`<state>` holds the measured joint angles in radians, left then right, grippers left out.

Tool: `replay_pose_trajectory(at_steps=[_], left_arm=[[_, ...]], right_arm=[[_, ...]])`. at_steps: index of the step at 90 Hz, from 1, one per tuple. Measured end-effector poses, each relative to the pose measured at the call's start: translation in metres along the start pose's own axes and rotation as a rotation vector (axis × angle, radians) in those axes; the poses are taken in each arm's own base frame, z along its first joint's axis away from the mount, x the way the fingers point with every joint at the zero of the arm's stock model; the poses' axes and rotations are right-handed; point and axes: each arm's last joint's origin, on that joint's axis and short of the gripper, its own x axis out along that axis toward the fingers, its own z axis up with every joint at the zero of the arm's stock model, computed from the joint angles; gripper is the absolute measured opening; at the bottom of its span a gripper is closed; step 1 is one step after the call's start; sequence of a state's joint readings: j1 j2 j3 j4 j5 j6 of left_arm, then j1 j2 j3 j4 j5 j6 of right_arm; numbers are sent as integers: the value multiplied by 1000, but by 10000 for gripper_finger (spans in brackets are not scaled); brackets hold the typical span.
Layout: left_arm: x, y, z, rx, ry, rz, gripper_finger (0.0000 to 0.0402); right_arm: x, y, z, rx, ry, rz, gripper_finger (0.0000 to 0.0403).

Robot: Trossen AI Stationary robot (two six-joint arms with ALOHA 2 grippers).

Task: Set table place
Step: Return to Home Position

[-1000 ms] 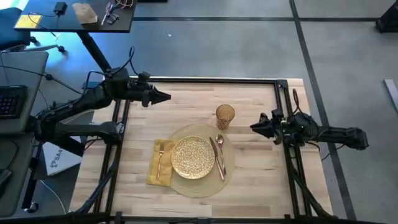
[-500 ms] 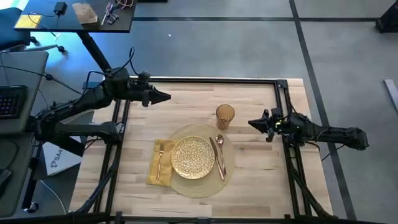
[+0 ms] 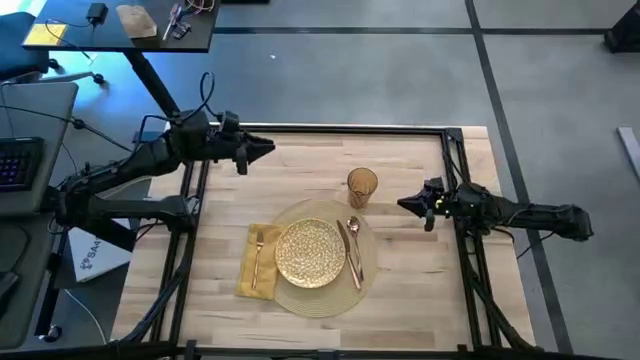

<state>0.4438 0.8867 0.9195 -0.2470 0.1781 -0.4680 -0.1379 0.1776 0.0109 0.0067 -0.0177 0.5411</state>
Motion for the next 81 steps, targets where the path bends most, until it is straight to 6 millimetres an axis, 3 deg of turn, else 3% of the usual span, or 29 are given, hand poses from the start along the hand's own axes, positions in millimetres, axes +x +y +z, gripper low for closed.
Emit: replay_pose_trajectory(at_steps=[42,52,64,81], left_arm=[[0,0,0,22,-2,5,101],[0,1,-2,143,16,21,101],[3,-6,-8,411,-49,67,101],[-11,-16,-50,704,-141,18,101]], right_arm=[[0,0,0,0,2,0,2],[0,0,0,0,2,0,2],[0,0,0,0,2,-1,2],[0,0,0,0,2,0,2]])
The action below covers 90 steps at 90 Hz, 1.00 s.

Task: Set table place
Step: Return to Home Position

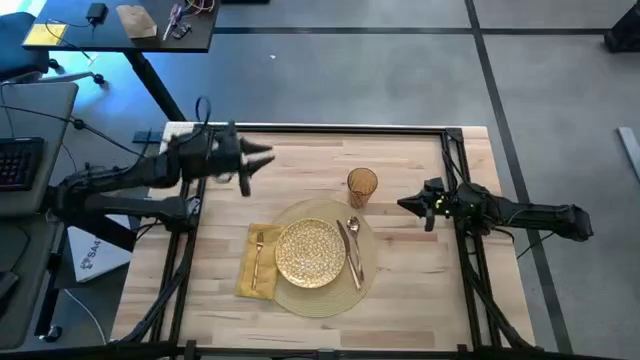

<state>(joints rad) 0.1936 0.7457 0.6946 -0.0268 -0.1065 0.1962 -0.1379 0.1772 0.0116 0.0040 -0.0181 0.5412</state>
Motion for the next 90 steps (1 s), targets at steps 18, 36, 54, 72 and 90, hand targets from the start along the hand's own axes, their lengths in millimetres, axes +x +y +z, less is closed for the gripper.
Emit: replay_pose_trajectory(at_steps=[18,36,54,72,90], left_arm=[[-37,-15,-43,7,-237,-29,101],[-68,-15,-67,-47,-492,17,101],[-75,-16,-93,-148,-519,22,101],[-70,-19,-123,-244,-475,29,101],[-64,-21,-141,-353,-273,14,101]], right_arm=[[0,0,0,0,0,0,3],[0,0,0,0,0,0,3],[0,0,0,0,0,1,3],[0,0,0,0,-1,0,3],[0,0,0,0,0,1,3]])
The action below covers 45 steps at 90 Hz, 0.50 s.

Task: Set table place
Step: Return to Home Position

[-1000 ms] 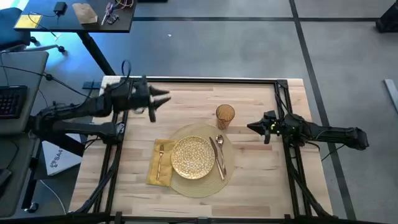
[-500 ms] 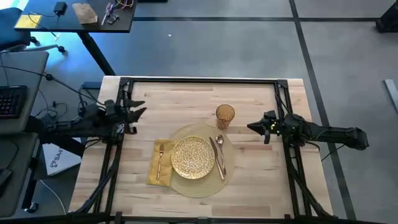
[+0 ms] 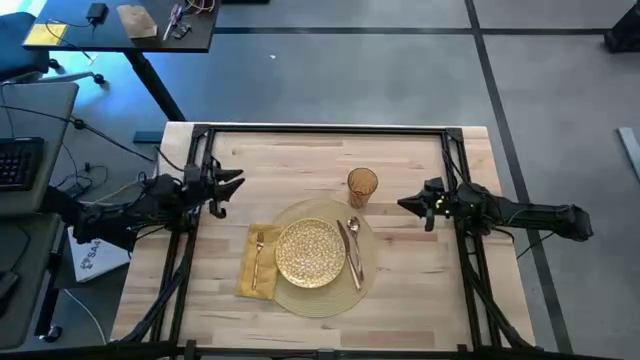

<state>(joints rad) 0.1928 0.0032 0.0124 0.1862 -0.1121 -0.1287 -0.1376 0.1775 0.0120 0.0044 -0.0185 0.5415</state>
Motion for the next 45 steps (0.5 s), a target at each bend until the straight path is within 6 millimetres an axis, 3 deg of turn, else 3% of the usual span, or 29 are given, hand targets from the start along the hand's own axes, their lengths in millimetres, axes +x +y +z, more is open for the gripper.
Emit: replay_pose_trajectory(at_steps=[10,45], left_arm=[[-1,2,-16,-118,166,33,101],[-1,1,-16,-167,180,-1,101]], right_arm=[[0,0,0,0,0,0,3],[0,0,0,0,-1,0,3]])
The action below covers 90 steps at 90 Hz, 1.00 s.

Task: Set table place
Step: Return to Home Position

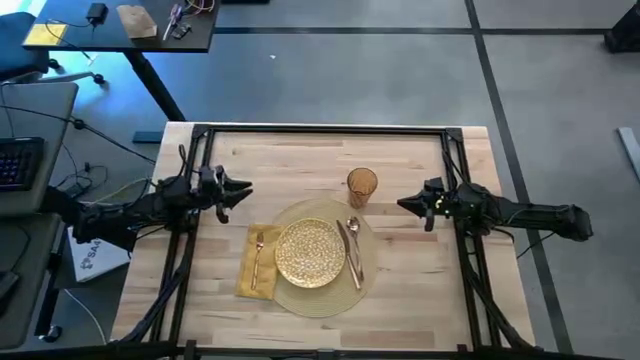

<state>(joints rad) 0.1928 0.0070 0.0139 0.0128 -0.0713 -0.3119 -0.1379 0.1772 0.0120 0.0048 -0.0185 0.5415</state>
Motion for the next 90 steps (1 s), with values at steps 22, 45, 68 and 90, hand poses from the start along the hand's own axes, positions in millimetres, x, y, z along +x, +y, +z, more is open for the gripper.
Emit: replay_pose_trajectory(at_steps=[22,45,68,90], left_arm=[[0,0,0,0,0,0,101],[0,0,0,0,0,0,101],[0,0,0,0,1,0,101],[0,0,0,0,1,0,101]], right_arm=[[0,0,0,0,0,0,3],[0,0,0,-8,0,0,3],[0,-2,3,-569,-42,-95,3],[0,0,0,-547,2,4,3]])
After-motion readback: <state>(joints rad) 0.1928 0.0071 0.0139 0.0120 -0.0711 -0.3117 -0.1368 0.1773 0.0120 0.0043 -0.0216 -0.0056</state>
